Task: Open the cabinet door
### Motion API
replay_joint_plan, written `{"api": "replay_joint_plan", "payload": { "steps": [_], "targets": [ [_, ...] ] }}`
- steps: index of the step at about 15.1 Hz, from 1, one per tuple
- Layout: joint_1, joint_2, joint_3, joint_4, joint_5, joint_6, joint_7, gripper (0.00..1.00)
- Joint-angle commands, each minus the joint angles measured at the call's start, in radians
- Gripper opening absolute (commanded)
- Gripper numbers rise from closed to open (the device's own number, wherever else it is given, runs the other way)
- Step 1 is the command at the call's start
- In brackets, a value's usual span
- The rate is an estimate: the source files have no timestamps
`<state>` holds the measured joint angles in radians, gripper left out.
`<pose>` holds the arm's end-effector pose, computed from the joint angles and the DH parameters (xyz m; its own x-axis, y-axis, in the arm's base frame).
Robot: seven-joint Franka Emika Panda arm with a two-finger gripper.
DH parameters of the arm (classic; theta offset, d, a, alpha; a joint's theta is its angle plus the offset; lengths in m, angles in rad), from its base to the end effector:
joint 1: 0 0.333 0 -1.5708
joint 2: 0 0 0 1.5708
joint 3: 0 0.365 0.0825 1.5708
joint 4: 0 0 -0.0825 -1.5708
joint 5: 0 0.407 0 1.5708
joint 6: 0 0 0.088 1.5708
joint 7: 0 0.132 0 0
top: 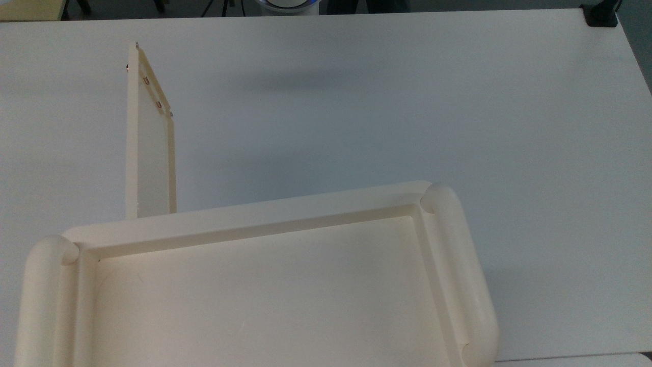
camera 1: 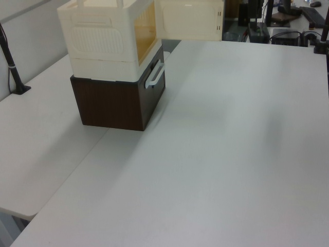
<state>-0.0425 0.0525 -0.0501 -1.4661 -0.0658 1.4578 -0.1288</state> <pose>0.5802 -0.0623 0.6601 0.9972 0.0286 -0.0687 0.0328 -0.9977 0.0599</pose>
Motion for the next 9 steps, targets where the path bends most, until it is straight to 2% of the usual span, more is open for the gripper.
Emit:
{"api": "replay_joint_plan", "payload": {
  "steps": [1, 4, 6, 9],
  "targets": [
    [0.006, -0.013, -0.002, -0.026, 0.015, -0.005, -0.011, 1.00],
    [0.029, -0.011, -0.023, -0.026, 0.015, -0.005, -0.011, 1.00],
    [0.062, -0.011, -0.062, -0.026, 0.015, -0.005, -0.011, 1.00],
    [0.065, -0.011, -0.063, -0.026, 0.015, -0.004, -0.014, 1.00]
  ]
}}
